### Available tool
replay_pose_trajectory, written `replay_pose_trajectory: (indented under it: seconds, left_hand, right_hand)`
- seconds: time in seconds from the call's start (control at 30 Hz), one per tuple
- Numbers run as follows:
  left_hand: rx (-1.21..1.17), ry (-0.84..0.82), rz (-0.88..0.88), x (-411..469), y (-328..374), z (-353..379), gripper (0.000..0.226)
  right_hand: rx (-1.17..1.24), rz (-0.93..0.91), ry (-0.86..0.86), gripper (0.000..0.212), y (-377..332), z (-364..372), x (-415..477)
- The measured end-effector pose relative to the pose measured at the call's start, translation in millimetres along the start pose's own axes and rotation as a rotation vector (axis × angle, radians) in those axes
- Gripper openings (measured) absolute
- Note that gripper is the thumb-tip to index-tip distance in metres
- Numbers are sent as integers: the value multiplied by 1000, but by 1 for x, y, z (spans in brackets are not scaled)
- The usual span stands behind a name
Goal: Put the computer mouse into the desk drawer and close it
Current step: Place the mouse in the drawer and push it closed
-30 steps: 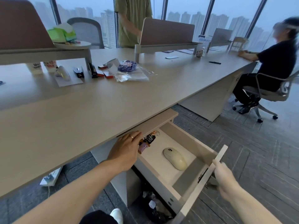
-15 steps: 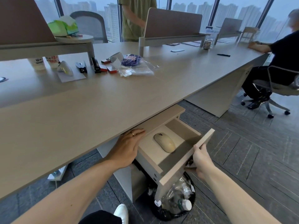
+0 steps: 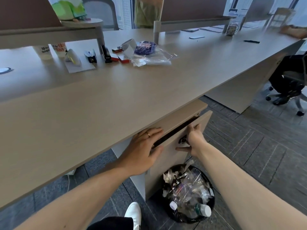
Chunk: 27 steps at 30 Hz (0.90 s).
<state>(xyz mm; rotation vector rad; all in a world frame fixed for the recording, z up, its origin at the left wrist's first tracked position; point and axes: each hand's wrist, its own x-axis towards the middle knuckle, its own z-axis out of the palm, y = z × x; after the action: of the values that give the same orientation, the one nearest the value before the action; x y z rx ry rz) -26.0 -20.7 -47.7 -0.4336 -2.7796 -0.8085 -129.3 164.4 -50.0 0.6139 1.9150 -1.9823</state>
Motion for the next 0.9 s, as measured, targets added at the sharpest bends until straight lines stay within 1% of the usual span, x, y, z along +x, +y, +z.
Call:
replay_pose_trajectory:
  seconds: [0.17,0.3,0.37,0.47,0.57,0.67,0.8,0.9]
  left_hand:
    - [41,41,25,-2,-3,3,59]
    - [41,80,30,-2,-4,6,56]
    - [39,89,30,-2,-5,7,59]
    - [33,103,34,0,-8,10,66]
    - [43,111,43,1,-11,12,73]
    - [65,109,54,0,-11,15,75]
    - [85,96,62,-1,-11,13,75]
    - [85,65,49,-1,-9,11,76]
  right_hand:
    - [98,17,24,53,-4,18,7]
    - [142,54,39,64,-14,25,7]
    - [142,68,28,66,-15,26,7]
    - [156,78,22,65,-17,27,5]
    - [157,72,22,59,-18,28,2]
    - [155,76,24,59,-18,27,0]
    - [135,74,1,66,-18,22,-8]
    - [-13,62,-39,69,-27,11,-24]
